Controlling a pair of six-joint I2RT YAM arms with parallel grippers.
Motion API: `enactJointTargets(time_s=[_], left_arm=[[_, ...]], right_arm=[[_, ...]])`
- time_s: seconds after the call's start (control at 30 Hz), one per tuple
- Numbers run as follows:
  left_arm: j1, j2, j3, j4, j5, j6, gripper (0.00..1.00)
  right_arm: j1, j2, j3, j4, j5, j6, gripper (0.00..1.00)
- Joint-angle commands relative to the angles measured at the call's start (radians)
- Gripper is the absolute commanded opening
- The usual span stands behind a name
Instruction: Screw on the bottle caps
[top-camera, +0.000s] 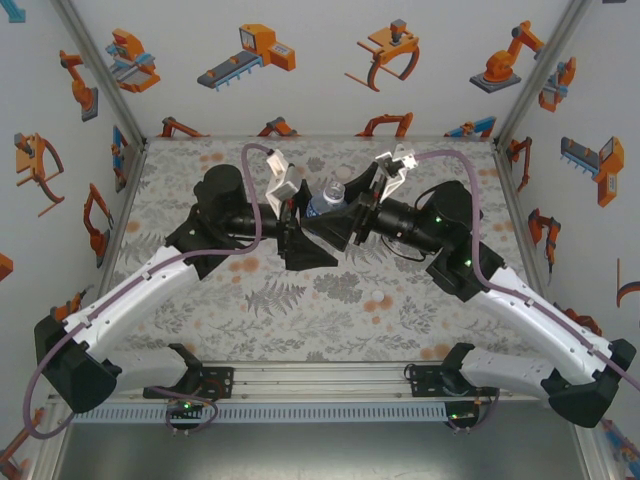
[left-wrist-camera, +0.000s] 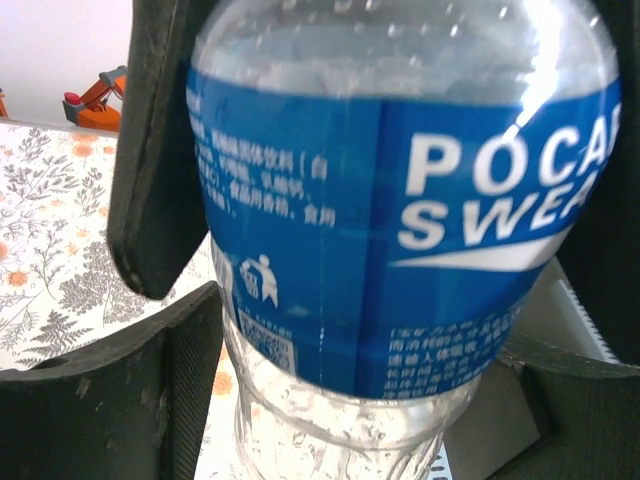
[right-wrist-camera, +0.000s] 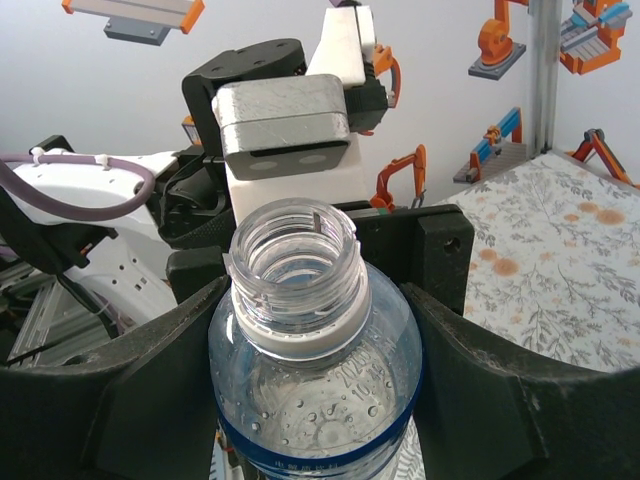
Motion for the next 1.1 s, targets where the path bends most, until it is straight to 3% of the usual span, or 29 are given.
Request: enactJointTargets(time_s=[0.0,0.57,0.67,0.73,0.83,1.07], left_arm=[[-0.006,0.001,0.02,0.075,0.021,-0.013,0.7],[-0.013,0.012,0.011,0.085,0.019,-0.017,0.45],[-0.014,0.009,0.013,0.071,0.011,-0.003,0.42],[-0.012,0.003,0.009,0.044,-0.006,0.021,0.41],[-0.006,-0.009,0.009,-0.021,-0.031,0.074,0.4],[0.075,-0.04,-0.004,-0.114,-0.045,0.125,0.3]], right_arm=[[0.003,0.002,0.037,0.012,-0.013,0.004,0.3],[0.004,0.003,0.037,0.022,-0.011,0.01,0.31],[0.004,-0.002,0.04,0.011,0.0,0.002,0.42],[0.003,-0.01,0.046,-0.011,0.019,-0.012,0.59],[0.003,-0.029,0.058,-0.067,0.063,-0.048,0.73],[0.003,-0.097,0.073,-0.212,0.225,-0.142,0.77]])
